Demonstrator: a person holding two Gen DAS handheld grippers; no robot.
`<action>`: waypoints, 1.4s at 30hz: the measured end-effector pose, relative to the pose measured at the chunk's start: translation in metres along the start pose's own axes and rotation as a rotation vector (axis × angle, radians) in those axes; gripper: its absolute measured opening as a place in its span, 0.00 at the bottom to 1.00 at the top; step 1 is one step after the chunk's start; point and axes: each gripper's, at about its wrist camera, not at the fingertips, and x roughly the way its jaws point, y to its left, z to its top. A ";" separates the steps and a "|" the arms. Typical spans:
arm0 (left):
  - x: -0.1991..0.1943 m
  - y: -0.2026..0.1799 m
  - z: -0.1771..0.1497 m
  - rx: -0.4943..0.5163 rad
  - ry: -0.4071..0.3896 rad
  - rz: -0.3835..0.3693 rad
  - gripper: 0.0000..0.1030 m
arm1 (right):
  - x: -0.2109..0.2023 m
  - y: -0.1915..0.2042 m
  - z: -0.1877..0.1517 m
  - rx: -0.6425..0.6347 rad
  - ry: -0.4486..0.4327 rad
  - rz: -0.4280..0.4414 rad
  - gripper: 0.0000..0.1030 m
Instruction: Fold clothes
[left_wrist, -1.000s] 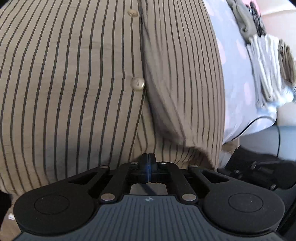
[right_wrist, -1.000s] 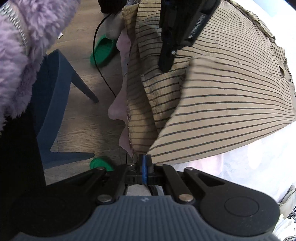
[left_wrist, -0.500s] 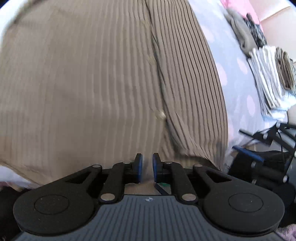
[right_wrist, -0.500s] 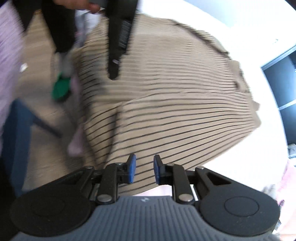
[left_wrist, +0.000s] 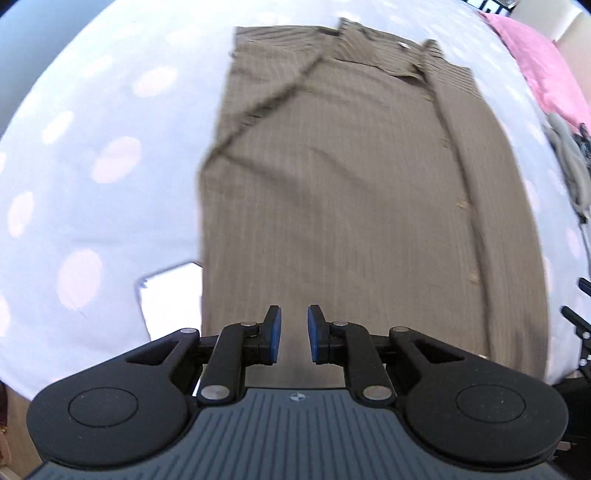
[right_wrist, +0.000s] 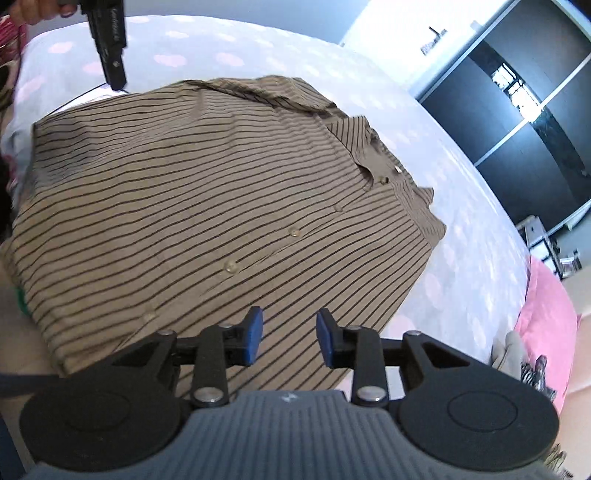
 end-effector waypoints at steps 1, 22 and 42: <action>0.003 0.008 0.005 0.000 -0.005 0.012 0.12 | 0.004 0.001 0.002 0.000 0.010 0.002 0.34; 0.069 0.059 0.001 -0.023 0.105 0.070 0.12 | 0.029 0.024 0.043 -0.105 -0.032 0.083 0.34; 0.048 -0.024 0.035 0.146 0.100 -0.149 0.01 | 0.044 0.022 0.048 0.028 0.077 0.097 0.34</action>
